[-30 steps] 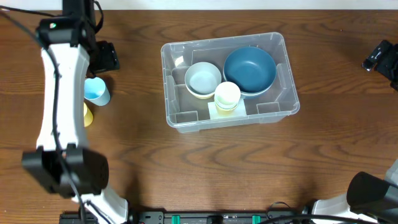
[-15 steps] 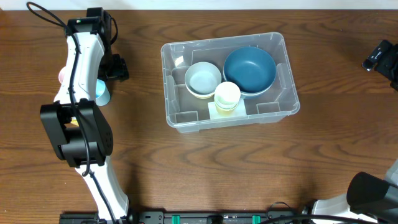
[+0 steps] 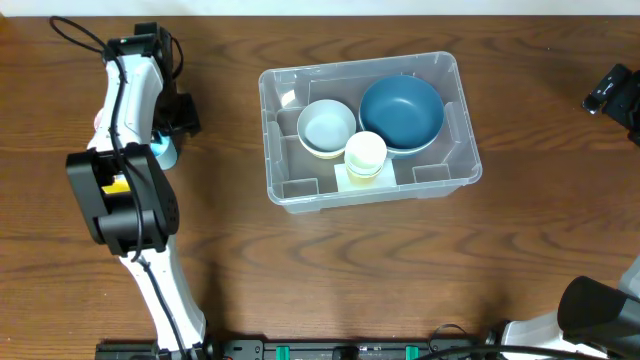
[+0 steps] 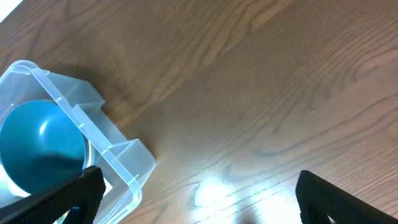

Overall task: Pack container
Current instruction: 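Move the left gripper to the blue cup and grasp it, then carry the blue cup into the container's front left corner, then release the blue cup and withdraw the left gripper, then move the left gripper to the pink cup and grasp it, then carry the pink cup into the container onto the blue cup, then release the pink cup and withdraw the left gripper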

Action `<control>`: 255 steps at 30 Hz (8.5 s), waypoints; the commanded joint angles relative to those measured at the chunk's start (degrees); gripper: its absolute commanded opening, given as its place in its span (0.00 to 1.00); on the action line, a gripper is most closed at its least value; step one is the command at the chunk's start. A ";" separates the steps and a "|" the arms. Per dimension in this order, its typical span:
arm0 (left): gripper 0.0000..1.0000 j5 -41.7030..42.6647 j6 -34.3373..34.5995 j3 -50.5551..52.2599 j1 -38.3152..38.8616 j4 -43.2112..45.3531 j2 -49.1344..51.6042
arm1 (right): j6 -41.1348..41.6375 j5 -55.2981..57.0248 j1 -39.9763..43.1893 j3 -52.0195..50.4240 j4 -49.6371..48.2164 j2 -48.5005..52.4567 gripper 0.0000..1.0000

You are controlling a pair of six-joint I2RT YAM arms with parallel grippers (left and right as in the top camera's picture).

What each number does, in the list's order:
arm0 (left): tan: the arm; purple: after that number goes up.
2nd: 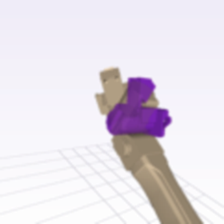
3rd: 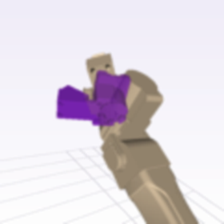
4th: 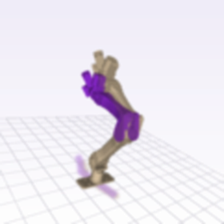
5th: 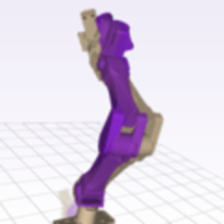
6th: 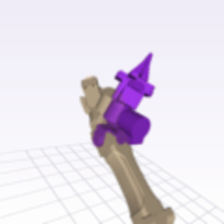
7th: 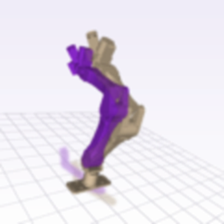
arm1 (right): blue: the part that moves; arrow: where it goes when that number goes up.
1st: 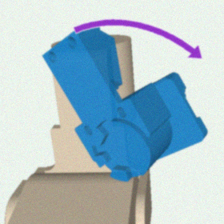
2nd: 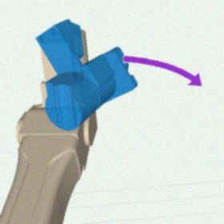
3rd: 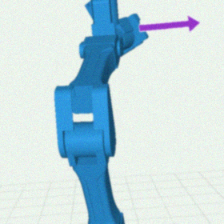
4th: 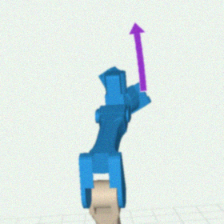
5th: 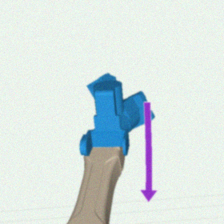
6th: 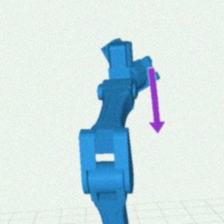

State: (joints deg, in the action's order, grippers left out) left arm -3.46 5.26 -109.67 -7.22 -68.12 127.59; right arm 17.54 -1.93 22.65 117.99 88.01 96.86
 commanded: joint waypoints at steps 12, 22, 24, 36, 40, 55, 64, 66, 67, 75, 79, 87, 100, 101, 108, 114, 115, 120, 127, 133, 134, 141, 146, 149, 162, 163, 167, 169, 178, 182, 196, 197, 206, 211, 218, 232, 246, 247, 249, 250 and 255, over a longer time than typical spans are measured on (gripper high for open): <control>0.06 1.57 1.18 -0.04 -0.09 -2.49 1.73 | -0.44 -0.22 0.00 0.11 0.04 -0.11 0.99; 0.06 12.66 1.09 -0.83 0.52 -6.82 -5.81 | -0.44 -0.22 0.00 0.11 0.07 -0.11 0.99; 0.06 18.03 -0.76 -0.83 1.14 -7.50 -9.49 | -0.44 -0.22 0.00 0.11 0.04 -0.11 0.99; 0.06 16.31 -2.01 -0.83 17.03 -9.70 -31.30 | -0.44 -0.22 0.00 0.11 0.04 -0.11 0.99; 0.06 13.27 -1.99 -0.81 25.53 -9.25 -32.26 | -0.44 -0.22 0.00 0.11 0.07 -0.11 0.99; 0.06 10.01 -0.26 -0.13 37.94 -9.84 -18.03 | -0.44 -0.22 0.00 0.11 0.04 -0.11 0.99; 0.06 10.03 2.47 6.25 38.66 -8.33 -15.30 | -0.44 -0.22 0.00 0.11 0.07 -0.11 0.99; 0.05 10.03 3.69 8.94 38.66 -6.51 -15.30 | -0.44 -0.22 0.00 0.11 0.04 -0.11 0.99; 0.06 10.05 4.66 10.56 38.66 -5.22 -15.30 | -0.44 -0.22 0.00 0.11 0.04 -0.11 0.99; 0.06 13.35 6.54 21.81 38.71 5.99 -15.30 | -0.44 -0.22 0.00 0.11 0.04 -0.11 0.99; 0.07 13.35 6.71 25.14 38.71 9.73 -15.30 | -0.44 -0.22 0.00 0.11 0.07 -0.11 0.99; 0.62 13.31 6.69 24.35 38.07 10.12 -15.34 | -0.44 -0.22 0.00 0.11 0.04 -0.11 0.99; 0.71 8.33 4.72 3.56 33.73 -1.36 -24.68 | -0.44 -0.22 0.00 0.11 0.07 -0.11 0.99; 0.71 6.75 4.79 2.38 33.00 -2.51 -25.90 | -0.44 -0.22 0.00 0.11 0.04 -0.11 0.99; 0.78 -3.72 6.91 1.68 22.56 -4.68 -32.50 | -0.44 -0.22 0.00 0.11 0.04 -0.11 0.99; 0.92 -6.23 7.17 2.62 7.06 3.87 -30.51 | -0.44 -0.22 0.00 0.11 0.04 -0.11 0.99; 0.93 -6.23 7.19 2.62 5.16 5.35 -29.77 | -0.44 -0.22 0.00 0.11 0.07 -0.11 0.99; 1.00 -6.25 7.50 2.62 -2.80 12.46 -24.52 | -0.44 -0.22 0.00 0.11 0.04 -0.11 0.99; 1.00 -6.23 5.70 2.62 -8.57 16.68 -16.26 | -0.44 -0.22 0.00 0.11 0.07 -0.11 0.99; 1.00 -6.25 0.92 2.62 -9.09 19.08 -8.81 | -0.44 -0.22 0.00 0.11 0.07 -0.11 0.99; 1.00 -6.21 0.98 2.62 -9.09 19.52 -7.45 | -0.44 -0.22 0.00 0.11 0.07 -0.11 0.99; 0.99 -6.01 0.96 2.62 -9.05 20.20 -0.35 | -0.44 -0.22 0.00 0.11 0.04 -0.11 0.99; 0.90 -6.01 0.96 2.62 -9.05 20.00 2.23 | -0.44 -0.22 0.00 0.11 0.04 -0.11 0.99; 0.70 -6.01 0.98 2.62 -9.05 20.00 2.78 | -0.44 -0.22 0.00 0.11 0.04 -0.11 0.99; 0.20 -1.46 0.98 2.49 -7.91 14.97 2.19 | -0.44 -0.22 0.00 0.11 0.07 -0.11 0.99; 0.14 -1.46 0.98 2.49 -7.56 14.14 1.90 | -0.44 -0.22 0.00 0.11 0.07 -0.11 0.99; 0.06 -1.46 1.01 2.38 -5.88 10.93 -0.52 | -0.44 -0.22 0.00 0.11 0.07 -0.11 0.99; 0.06 -1.46 1.01 2.38 -4.94 9.84 -2.58 | -0.44 -0.22 0.00 0.11 0.04 -0.11 0.99; 0.06 -0.33 3.58 2.38 0.39 6.12 -18.78 | -0.44 -0.22 0.00 0.11 0.07 -0.11 0.99; 0.06 6.78 3.58 2.38 4.50 3.91 -26.64 | -0.44 -0.22 0.00 0.11 0.07 -0.11 0.99; 0.06 9.46 -0.26 3.43 32.46 -9.60 -31.71 | -0.44 -0.22 0.00 0.11 0.07 -0.11 0.99; 0.06 9.44 -1.05 3.54 34.29 -10.40 -31.54 | -0.44 -0.22 0.00 0.11 0.04 -0.11 0.99; 0.06 7.50 -2.03 8.07 41.31 -11.43 -28.79 | -0.44 -0.22 0.00 0.11 0.04 -0.11 0.99; 0.06 7.61 -1.75 14.03 41.33 -6.99 -27.65 | -0.44 -0.22 0.00 0.11 0.07 -0.11 0.99; 0.06 8.00 -1.60 21.88 41.33 0.66 -27.61 | -0.44 -0.22 0.00 0.11 0.07 -0.11 0.99; 0.06 7.98 -1.60 23.32 41.33 6.14 -27.61 | -0.44 -0.22 0.00 0.11 0.07 -0.11 0.99; 0.39 8.04 -0.44 23.32 41.33 5.20 -27.61 | -0.44 -0.22 0.00 0.11 0.07 -0.11 0.99; 0.51 8.04 -0.46 23.32 41.33 5.20 -27.61 | -0.44 -0.22 0.00 0.11 0.07 -0.11 0.99; 0.57 8.02 -0.46 23.32 41.31 5.20 -27.61 | -0.44 -0.22 0.00 0.11 0.07 -0.11 0.99; 0.57 7.98 -0.48 23.30 41.27 5.20 -27.61 | -0.44 -0.22 0.00 0.11 0.04 -0.11 0.99; 0.57 7.96 -0.48 21.53 39.82 3.67 -28.39 | -0.44 -0.22 0.00 0.11 0.07 -0.11 0.99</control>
State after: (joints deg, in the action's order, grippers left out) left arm 5.39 4.62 -86.54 33.80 -63.37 99.98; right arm 17.54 -1.93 22.65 117.99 88.03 96.86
